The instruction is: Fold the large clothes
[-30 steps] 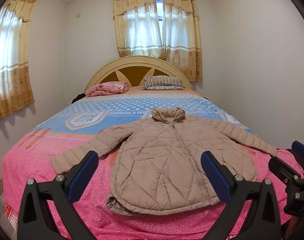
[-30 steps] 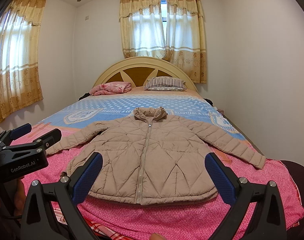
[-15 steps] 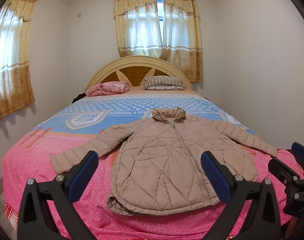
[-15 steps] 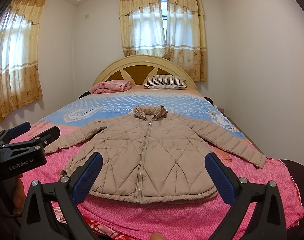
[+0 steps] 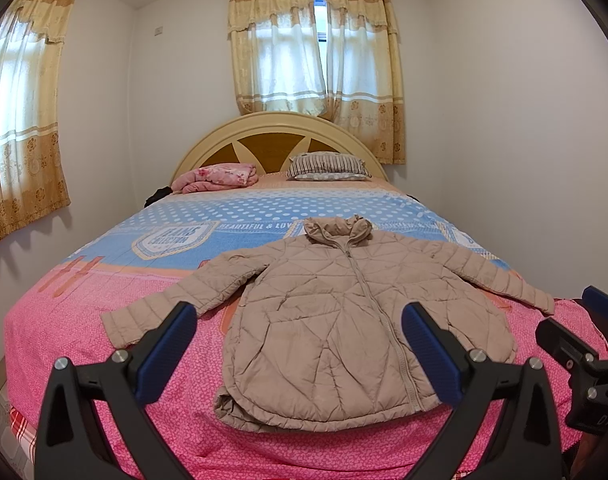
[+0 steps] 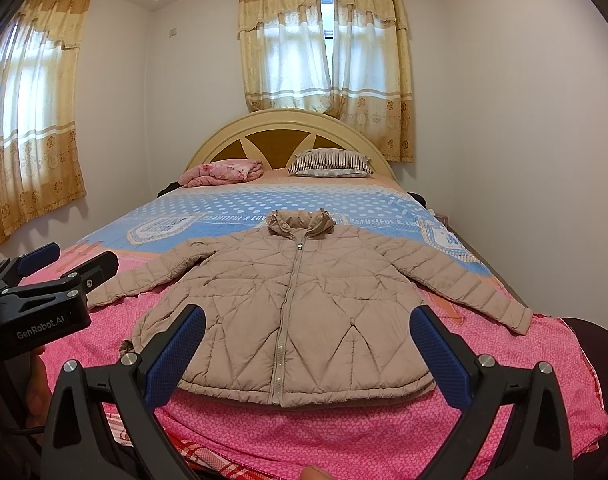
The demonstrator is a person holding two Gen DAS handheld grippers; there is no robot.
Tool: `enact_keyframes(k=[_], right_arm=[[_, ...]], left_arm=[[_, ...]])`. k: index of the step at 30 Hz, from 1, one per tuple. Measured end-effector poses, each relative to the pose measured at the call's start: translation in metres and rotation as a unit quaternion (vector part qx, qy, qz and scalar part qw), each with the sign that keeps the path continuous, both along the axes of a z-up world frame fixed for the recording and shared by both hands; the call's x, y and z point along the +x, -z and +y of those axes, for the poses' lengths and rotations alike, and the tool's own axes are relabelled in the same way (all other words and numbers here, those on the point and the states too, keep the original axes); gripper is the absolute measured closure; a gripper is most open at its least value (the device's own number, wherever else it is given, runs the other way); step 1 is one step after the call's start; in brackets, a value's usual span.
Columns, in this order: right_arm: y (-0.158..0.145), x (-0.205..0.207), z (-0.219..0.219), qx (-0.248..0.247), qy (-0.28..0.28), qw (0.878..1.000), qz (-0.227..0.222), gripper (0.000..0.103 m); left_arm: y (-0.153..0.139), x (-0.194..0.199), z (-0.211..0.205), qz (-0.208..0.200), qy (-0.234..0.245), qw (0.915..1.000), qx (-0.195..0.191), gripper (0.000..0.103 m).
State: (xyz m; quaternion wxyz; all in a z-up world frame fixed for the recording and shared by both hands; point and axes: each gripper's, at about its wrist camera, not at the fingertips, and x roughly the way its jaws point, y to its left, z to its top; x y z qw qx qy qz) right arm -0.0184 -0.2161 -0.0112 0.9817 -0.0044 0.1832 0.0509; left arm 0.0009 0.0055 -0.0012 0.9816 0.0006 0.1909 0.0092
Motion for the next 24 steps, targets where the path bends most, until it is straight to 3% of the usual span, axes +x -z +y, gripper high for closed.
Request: enact_keyframes(k=[24], right_arm=[[0.0026,0.0009,0.0002,0.000,0.000,1.000,0.002,0.001]], left_arm=[[-0.0006,0.0019,0.0064,0.000,0.000,1.0000,0.001,0.000]])
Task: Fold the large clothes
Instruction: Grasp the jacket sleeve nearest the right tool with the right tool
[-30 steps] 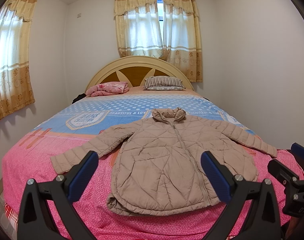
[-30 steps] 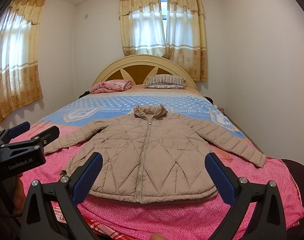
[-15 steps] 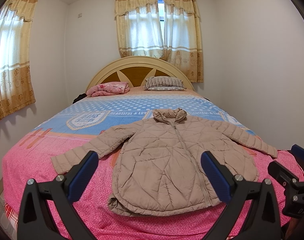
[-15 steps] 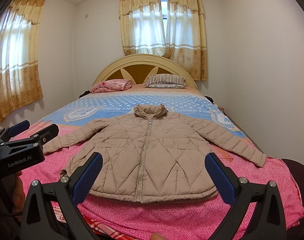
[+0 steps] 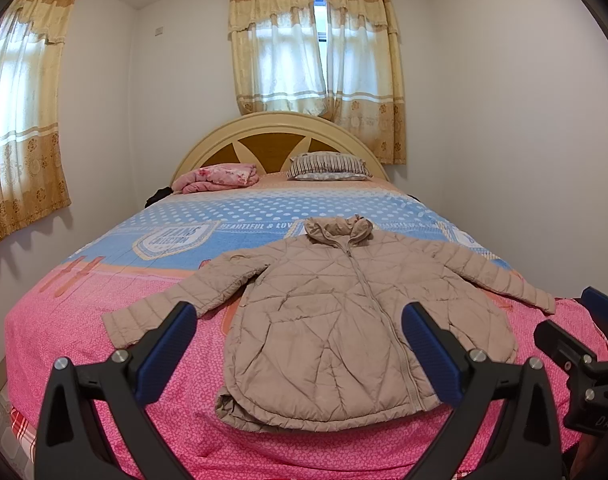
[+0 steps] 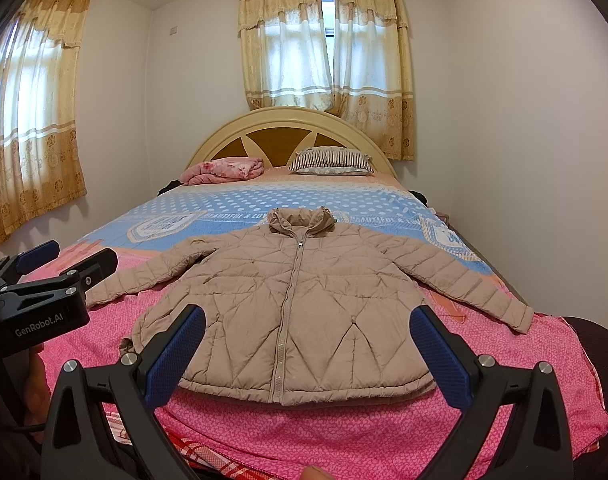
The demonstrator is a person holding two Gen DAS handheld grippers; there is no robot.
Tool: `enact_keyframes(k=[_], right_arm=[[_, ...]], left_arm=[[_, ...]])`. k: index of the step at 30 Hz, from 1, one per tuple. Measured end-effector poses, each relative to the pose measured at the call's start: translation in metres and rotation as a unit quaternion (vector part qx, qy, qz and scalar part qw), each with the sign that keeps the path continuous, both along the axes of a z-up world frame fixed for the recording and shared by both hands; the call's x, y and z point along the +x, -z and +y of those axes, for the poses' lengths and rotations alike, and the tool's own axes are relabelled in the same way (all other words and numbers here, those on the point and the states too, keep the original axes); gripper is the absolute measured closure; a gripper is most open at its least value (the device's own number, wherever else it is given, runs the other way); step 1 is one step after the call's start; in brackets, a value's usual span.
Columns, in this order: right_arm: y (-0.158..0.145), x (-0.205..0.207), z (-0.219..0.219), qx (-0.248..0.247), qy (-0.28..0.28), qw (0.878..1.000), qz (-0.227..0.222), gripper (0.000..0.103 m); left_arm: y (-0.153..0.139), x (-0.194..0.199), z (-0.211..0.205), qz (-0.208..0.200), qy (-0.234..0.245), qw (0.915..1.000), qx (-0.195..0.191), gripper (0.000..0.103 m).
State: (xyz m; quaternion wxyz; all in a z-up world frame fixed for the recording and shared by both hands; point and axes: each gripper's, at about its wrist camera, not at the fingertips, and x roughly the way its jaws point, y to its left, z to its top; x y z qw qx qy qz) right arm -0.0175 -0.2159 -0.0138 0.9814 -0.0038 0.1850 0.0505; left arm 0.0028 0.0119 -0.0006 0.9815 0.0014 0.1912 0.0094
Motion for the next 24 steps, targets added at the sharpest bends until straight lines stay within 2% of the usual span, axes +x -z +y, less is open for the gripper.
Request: enact_keyframes(k=[8,13,19,22,24], right_arm=[[0.008,0.003,0.000,0.003,-0.004,1.000,0.003,0.001],[0.026,0.024,-0.012,0.036,-0.041,0.998,0.031,0.001],[0.062,0.073,-0.055,0.054,0.010,0.995,0.085,0.001],[0.083,0.102,-0.098,0.080,0.059,0.988,0.115,0.001],[0.100,0.126,-0.135,0.102,0.098,0.980,0.141,0.001]], left_arm=[[0.003,0.001,-0.002,0.003,0.002,1.0000,0.001,0.000],[0.014,0.013,0.000,0.017,0.001,0.9999,0.003,0.000],[0.038,0.055,-0.007,0.034,0.001,0.9992,0.019,0.000],[0.053,0.085,-0.019,0.036,0.006,0.9985,0.041,0.000],[0.065,0.105,-0.025,0.040,0.007,0.9979,0.051,0.000]])
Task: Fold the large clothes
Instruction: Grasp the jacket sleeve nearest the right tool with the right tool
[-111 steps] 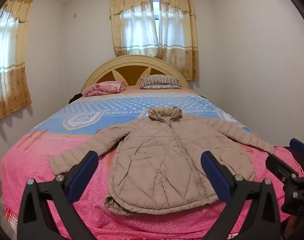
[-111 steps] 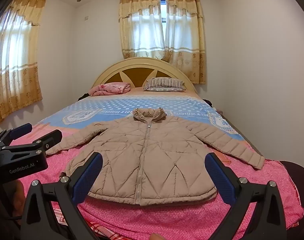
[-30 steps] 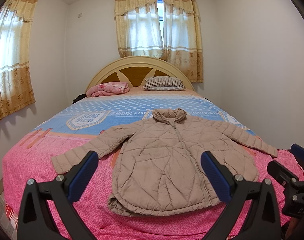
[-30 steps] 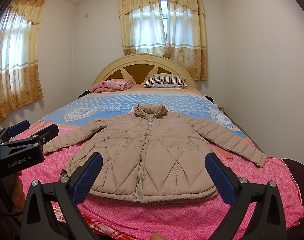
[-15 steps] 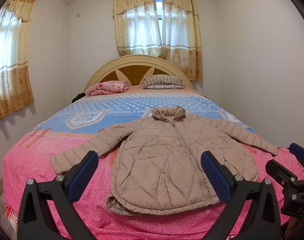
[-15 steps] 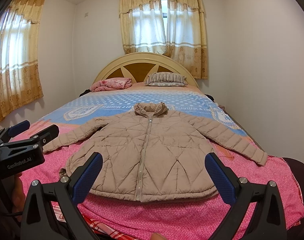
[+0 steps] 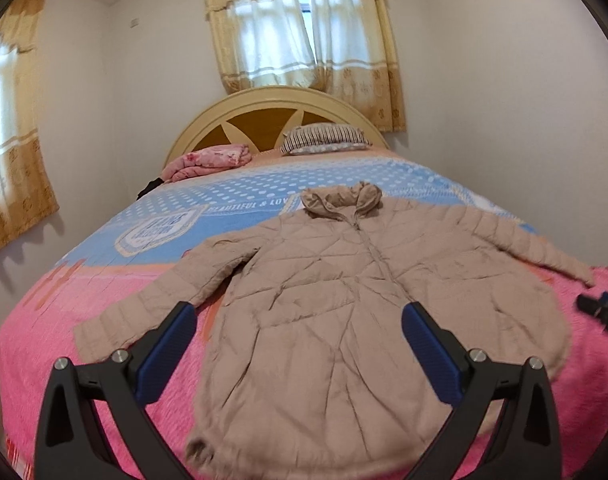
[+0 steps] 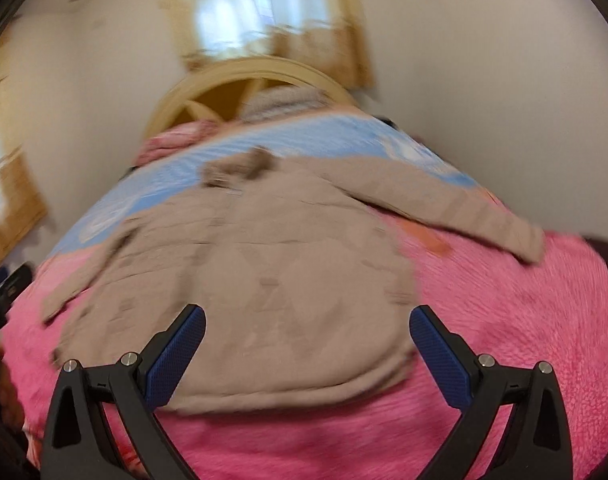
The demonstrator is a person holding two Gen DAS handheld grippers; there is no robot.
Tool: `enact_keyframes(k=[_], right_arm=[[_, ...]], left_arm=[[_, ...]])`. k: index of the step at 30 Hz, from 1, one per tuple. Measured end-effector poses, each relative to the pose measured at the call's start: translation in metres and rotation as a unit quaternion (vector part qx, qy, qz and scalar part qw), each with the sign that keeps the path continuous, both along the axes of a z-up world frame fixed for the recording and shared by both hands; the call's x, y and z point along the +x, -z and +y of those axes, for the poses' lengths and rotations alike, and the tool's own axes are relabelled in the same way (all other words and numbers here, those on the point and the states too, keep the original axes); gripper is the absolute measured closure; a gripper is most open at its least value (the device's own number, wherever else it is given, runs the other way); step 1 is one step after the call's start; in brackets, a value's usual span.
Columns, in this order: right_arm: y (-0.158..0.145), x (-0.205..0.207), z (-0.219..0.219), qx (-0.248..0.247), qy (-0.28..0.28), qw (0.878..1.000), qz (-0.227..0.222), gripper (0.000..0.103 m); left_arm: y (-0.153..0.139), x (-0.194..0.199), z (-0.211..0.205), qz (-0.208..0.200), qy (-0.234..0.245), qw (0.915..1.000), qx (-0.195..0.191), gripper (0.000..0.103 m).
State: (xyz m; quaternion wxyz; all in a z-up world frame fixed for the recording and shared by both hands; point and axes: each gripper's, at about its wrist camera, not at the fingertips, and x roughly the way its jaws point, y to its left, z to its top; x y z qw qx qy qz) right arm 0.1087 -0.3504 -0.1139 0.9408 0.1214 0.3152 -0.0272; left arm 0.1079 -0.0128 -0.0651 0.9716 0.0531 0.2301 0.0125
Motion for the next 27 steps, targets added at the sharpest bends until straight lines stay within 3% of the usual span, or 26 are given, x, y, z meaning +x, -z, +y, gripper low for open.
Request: enact_keyframes(k=[2,6,12,18,23,26,27], right_arm=[[0.012,0.020,-0.032,0.008,0.035,0.999,0.022,0.003],[0.028,0.052,-0.103,0.043,0.102,0.992,0.063,0.019],[0.032,0.085,-0.187,0.048,0.189,0.977,0.091,0.019],[0.048,0.123,-0.250,0.031,0.237,0.962,0.134,0.021],[0.065,0.145,-0.274,0.042,0.241,0.954,0.173,0.035],[0.070,0.151,-0.277,0.062,0.220,0.957,0.177,0.050],[0.072,0.152,-0.278,0.077,0.208,0.960,0.173,0.060]], left_arm=[[0.010,0.019,-0.004,0.004,0.004,1.0000,0.001,0.000],[0.023,0.056,-0.007,0.020,0.005,0.9998,-0.001,0.000],[0.035,0.092,-0.009,0.039,-0.001,0.9992,0.000,0.000],[0.039,0.113,0.004,0.051,-0.016,0.9986,0.001,0.000],[0.043,0.125,0.014,0.060,-0.029,0.9976,-0.016,0.000],[0.046,0.128,0.012,0.067,-0.028,0.9973,-0.011,0.000],[0.047,0.129,0.012,0.068,-0.028,0.9973,-0.008,0.000]])
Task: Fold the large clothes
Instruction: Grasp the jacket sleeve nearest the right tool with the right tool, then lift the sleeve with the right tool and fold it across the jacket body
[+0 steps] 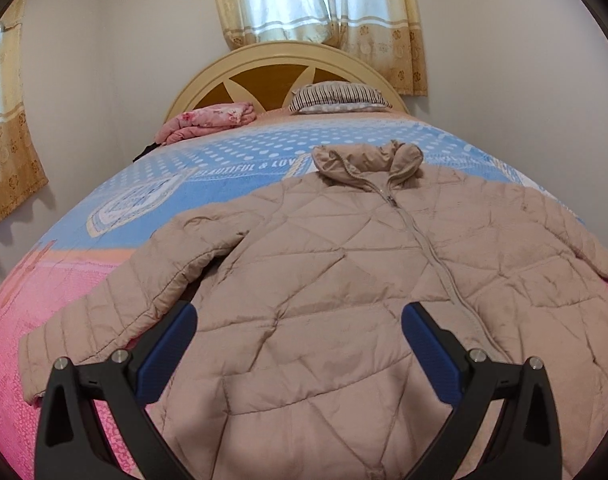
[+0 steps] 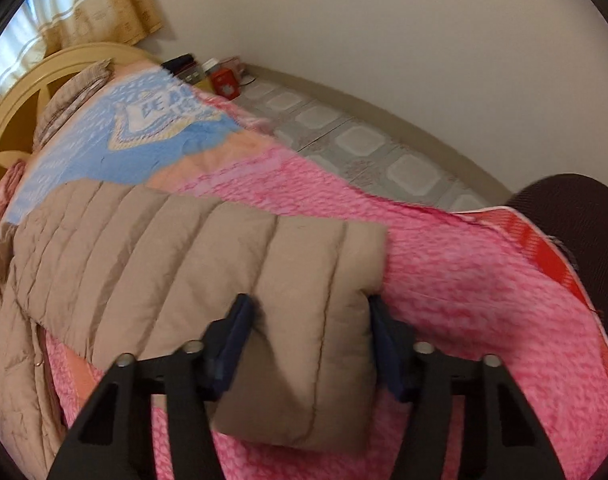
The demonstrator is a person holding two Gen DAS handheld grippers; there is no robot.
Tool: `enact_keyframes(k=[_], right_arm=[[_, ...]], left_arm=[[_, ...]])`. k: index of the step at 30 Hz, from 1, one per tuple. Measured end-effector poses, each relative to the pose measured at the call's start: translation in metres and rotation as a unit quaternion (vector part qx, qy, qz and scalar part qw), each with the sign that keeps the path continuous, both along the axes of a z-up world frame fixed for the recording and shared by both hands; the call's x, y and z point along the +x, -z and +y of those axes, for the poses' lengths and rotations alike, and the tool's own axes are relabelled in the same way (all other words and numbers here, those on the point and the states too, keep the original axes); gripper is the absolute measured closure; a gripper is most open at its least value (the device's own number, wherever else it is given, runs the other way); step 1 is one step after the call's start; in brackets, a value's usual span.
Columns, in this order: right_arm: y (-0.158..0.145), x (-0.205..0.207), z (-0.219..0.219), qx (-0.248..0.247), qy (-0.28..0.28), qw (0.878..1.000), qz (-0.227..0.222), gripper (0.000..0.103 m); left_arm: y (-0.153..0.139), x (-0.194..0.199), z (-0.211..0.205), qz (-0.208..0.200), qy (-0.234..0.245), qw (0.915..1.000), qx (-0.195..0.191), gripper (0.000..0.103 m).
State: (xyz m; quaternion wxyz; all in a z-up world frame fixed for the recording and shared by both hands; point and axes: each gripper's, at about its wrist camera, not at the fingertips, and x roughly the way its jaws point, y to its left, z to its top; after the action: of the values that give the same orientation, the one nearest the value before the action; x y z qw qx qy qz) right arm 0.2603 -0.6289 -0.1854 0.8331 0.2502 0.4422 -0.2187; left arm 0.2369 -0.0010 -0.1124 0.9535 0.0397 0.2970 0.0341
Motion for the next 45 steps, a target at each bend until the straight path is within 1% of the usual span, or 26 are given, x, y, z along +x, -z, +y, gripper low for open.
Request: enact_keyframes(k=[1,2,3,4,7,8,12,15,18,21,25,28,31,32,35,39,40,45], right_arm=[[0.000,0.000,0.003,0.007,-0.003,1.000,-0.005,0.071],[-0.001,-0.002,0.002,0.014,-0.004,1.000,-0.013,0.076],[-0.002,-0.004,0.000,0.011,-0.005,1.000,-0.020,0.082],[-0.003,-0.002,0.002,0.009,-0.005,1.000,-0.024,0.085],[-0.009,-0.004,-0.001,0.005,-0.003,0.999,-0.034,0.089],[-0.014,-0.005,-0.001,-0.004,-0.003,0.999,-0.038,0.090],[-0.044,0.000,0.011,-0.077,-0.017,0.996,-0.049,0.092],[-0.076,0.009,0.027,-0.131,-0.036,0.989,-0.062,0.093],[-0.109,0.017,0.046,-0.180,-0.054,0.979,-0.078,0.093],[-0.139,0.025,0.066,-0.211,-0.072,0.970,-0.097,0.093],[-0.172,0.035,0.097,-0.244,-0.099,0.957,-0.121,0.094],[-0.197,0.042,0.132,-0.269,-0.129,0.944,-0.142,0.094],[-0.213,0.044,0.164,-0.286,-0.157,0.931,-0.161,0.094],[-0.220,0.046,0.180,-0.294,-0.171,0.925,-0.169,0.094],[-0.231,0.050,0.217,-0.306,-0.204,0.911,-0.183,0.094],[-0.237,0.055,0.262,-0.304,-0.244,0.899,-0.198,0.094],[-0.239,0.055,0.277,-0.304,-0.258,0.894,-0.203,0.094],[-0.232,0.054,0.330,-0.298,-0.312,0.877,-0.209,0.094]], left_arm=[[0.001,0.000,0.000,0.001,0.001,1.0000,0.000,0.000],[0.001,0.002,0.000,0.002,0.002,1.0000,-0.001,0.000],[0.000,0.002,0.000,0.003,0.001,1.0000,-0.002,0.000],[0.000,0.002,0.000,0.003,0.002,1.0000,-0.003,0.000],[-0.001,0.002,0.001,0.002,0.004,1.0000,-0.001,0.000],[-0.001,0.003,0.001,0.001,0.004,1.0000,-0.001,0.000],[-0.005,0.002,0.004,-0.002,0.004,1.0000,-0.008,0.000],[-0.008,0.000,0.005,-0.007,0.005,0.9999,-0.009,0.000],[-0.011,-0.002,0.007,-0.011,0.004,0.9999,-0.009,0.000],[-0.014,-0.004,0.010,-0.017,0.005,0.9998,-0.011,0.000],[-0.016,-0.002,0.015,-0.022,0.003,0.9997,-0.007,0.000],[-0.015,0.004,0.021,-0.019,-0.003,0.9998,-0.005,0.000],[-0.012,0.010,0.028,-0.015,-0.008,0.9998,-0.005,0.000],[-0.011,0.011,0.030,-0.013,-0.010,0.9998,-0.006,0.000],[-0.010,0.012,0.036,-0.009,-0.015,0.9998,-0.008,0.000],[-0.008,0.012,0.044,-0.008,-0.020,0.9997,-0.013,0.000],[-0.008,0.012,0.046,-0.008,-0.022,0.9996,-0.013,0.000],[-0.009,0.013,0.055,-0.008,-0.028,0.9995,-0.015,0.000]])
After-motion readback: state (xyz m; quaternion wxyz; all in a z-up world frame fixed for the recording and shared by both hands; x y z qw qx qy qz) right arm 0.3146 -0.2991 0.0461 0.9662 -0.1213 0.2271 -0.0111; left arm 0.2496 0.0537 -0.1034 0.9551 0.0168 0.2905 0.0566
